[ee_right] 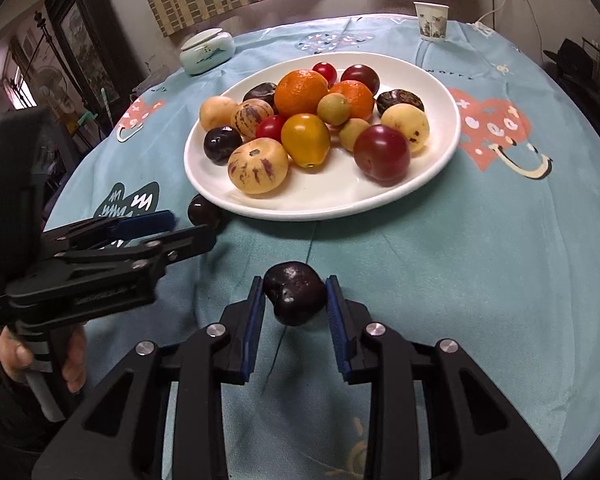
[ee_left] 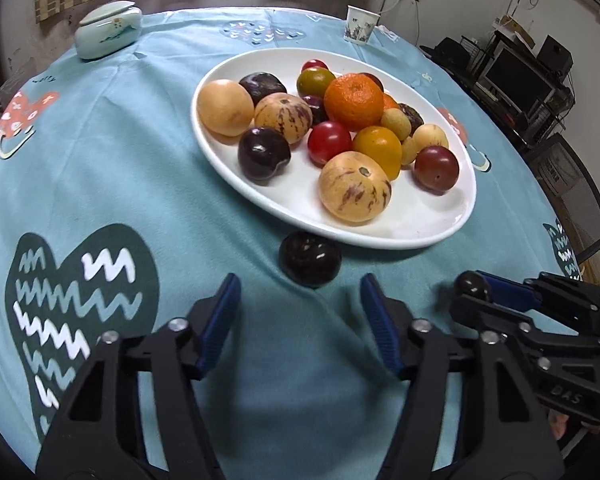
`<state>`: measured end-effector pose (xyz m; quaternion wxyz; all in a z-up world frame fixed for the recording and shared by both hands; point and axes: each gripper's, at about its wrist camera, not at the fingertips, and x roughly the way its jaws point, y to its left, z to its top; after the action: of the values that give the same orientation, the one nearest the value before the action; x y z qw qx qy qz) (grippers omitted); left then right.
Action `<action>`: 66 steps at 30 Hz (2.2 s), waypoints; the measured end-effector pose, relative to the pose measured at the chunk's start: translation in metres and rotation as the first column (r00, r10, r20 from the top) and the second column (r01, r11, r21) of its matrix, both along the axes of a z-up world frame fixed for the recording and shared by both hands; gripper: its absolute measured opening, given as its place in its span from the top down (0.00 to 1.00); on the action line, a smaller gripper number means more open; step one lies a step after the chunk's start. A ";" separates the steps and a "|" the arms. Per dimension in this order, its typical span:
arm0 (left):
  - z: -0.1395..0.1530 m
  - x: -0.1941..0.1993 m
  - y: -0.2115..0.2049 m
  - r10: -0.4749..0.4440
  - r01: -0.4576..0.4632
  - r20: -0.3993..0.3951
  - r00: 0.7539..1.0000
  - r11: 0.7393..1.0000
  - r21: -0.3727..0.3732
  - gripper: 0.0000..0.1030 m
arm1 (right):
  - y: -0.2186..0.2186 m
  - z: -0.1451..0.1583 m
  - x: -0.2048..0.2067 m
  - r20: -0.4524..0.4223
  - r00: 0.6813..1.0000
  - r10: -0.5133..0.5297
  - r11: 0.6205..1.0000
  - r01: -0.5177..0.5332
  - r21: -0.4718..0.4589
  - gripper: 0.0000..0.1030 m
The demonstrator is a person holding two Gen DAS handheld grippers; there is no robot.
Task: Organize fruits
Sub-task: 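Grasp a dark plum with the right tool while the left tool grasps another dark plum, then carry both plums onto the white plate and open both tools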
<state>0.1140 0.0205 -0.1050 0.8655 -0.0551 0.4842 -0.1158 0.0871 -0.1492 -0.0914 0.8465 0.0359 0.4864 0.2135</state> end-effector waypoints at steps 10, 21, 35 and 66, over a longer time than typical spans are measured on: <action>-0.003 0.012 -0.009 -0.028 0.026 0.041 0.999 0.999 0.040 0.66 | -0.005 0.001 -0.002 -0.015 1.000 -0.007 1.000 0.008 0.021 0.70; 0.013 -0.027 -0.013 -0.057 0.058 0.058 0.997 0.998 -0.016 0.69 | -0.008 0.012 -0.006 0.001 1.000 -0.016 0.999 0.016 0.037 0.70; 0.051 -0.046 -0.017 -0.084 0.085 0.108 0.991 0.996 -0.005 0.69 | -0.008 0.023 -0.006 0.011 1.000 -0.002 0.999 0.001 0.052 0.70; 0.047 0.057 -0.010 0.011 -0.014 0.075 0.997 0.999 0.029 0.69 | 0.013 0.031 0.067 0.033 0.999 0.035 0.999 -0.034 -0.004 0.70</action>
<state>0.1707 0.0101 -0.0584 0.8845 -0.0410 0.4527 -0.1052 0.1544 -0.1360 -0.0605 0.8508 0.0223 0.4731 0.2277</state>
